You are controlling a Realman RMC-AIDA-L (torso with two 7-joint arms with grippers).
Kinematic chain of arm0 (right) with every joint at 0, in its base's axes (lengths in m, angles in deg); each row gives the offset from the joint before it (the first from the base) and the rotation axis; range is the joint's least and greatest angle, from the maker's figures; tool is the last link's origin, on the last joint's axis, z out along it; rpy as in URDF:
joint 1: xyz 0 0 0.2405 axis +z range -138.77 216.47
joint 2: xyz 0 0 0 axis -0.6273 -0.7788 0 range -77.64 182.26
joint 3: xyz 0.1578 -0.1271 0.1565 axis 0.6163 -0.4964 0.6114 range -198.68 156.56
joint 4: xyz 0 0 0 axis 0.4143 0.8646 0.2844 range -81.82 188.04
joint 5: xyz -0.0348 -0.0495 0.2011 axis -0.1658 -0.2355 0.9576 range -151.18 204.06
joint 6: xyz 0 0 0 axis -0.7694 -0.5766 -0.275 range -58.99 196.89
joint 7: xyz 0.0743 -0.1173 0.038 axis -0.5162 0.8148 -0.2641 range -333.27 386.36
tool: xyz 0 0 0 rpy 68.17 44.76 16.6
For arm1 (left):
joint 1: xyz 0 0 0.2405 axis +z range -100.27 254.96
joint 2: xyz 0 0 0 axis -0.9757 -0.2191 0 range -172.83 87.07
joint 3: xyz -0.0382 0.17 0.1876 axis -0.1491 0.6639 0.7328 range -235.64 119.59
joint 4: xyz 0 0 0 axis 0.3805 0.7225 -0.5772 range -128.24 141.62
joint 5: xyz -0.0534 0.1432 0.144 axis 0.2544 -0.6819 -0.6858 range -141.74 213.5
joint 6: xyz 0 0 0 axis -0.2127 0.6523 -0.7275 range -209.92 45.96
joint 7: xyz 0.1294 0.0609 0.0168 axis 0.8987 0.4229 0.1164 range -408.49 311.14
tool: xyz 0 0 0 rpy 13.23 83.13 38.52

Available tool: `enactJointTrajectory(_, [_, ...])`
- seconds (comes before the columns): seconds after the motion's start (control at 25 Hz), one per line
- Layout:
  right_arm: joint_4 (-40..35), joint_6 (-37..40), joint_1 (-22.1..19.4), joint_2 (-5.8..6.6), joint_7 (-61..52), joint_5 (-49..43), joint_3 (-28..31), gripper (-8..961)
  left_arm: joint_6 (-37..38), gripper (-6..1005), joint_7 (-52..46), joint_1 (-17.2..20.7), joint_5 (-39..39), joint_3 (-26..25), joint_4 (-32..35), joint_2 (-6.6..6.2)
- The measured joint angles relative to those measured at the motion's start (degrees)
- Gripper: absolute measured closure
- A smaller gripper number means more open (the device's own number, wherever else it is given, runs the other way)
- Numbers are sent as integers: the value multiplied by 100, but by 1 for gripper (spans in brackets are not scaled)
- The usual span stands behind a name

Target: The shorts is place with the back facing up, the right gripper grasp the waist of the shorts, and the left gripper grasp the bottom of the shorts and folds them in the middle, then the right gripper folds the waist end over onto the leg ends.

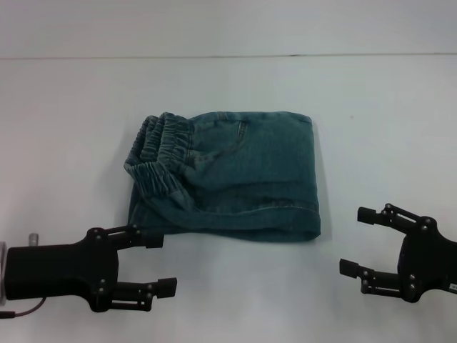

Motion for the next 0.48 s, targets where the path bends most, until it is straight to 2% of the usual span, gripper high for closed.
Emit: enactJointTrajectory(0.48, [-1,-35,53,0,0,-5,0,27,-98,111,-9,-19,-1,115,0,20])
